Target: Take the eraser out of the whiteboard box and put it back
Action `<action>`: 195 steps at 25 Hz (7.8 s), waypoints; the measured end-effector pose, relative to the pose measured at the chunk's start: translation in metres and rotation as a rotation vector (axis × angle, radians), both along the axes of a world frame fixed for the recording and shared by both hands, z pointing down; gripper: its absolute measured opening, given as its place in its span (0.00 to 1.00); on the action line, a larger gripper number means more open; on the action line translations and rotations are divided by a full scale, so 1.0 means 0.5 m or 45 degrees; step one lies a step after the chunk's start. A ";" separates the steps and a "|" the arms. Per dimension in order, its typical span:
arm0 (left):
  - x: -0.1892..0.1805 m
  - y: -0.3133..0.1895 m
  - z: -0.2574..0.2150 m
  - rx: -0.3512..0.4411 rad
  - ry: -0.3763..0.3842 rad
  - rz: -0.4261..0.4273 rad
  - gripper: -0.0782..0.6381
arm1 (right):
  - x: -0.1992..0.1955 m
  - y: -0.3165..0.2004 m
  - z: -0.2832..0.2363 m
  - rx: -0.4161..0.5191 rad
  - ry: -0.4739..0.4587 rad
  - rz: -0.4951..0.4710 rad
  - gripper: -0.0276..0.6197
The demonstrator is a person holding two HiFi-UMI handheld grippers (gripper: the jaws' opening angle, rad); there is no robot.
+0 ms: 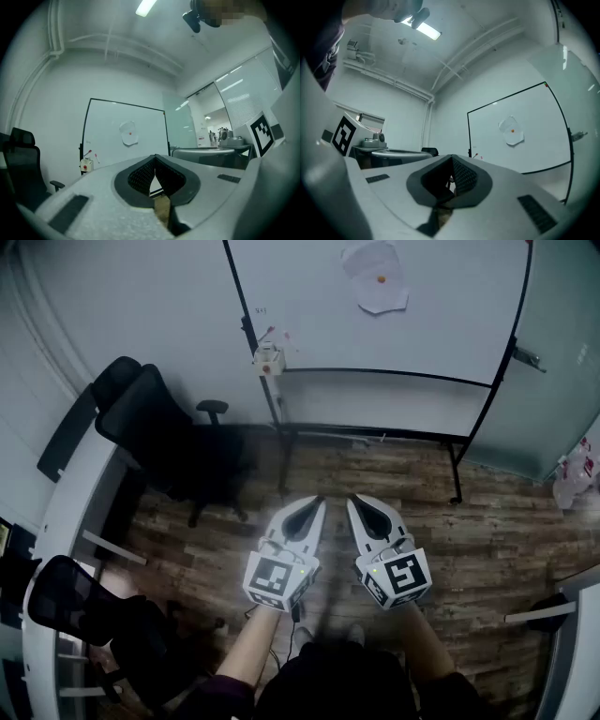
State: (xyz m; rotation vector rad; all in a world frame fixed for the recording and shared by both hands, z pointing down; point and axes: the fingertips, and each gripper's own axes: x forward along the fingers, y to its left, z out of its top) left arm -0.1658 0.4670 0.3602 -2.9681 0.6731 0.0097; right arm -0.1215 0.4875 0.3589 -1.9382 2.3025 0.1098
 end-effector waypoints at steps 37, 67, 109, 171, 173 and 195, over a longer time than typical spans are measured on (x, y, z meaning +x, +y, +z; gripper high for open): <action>0.136 -0.309 0.066 -0.063 -0.030 -0.102 0.12 | 0.139 -0.305 0.063 -0.068 -0.045 -0.110 0.05; 0.297 -0.915 0.110 -0.142 -0.032 -0.232 0.12 | 0.328 -0.911 0.105 -0.119 -0.061 -0.190 0.05; 0.317 -1.510 0.143 -0.164 -0.036 -0.434 0.12 | 0.332 -1.522 0.135 -0.163 -0.050 -0.379 0.05; 0.327 -1.747 0.239 -0.208 -0.142 -0.719 0.43 | 0.391 -1.690 0.238 -0.279 -0.134 -0.342 0.05; 0.318 -1.735 0.208 -0.179 -0.100 -0.729 0.43 | 0.390 -1.687 0.229 -0.268 -0.136 -0.347 0.05; 0.290 -1.492 -0.018 0.064 0.146 -0.778 0.43 | 0.410 -1.493 0.024 0.038 -0.093 -0.438 0.05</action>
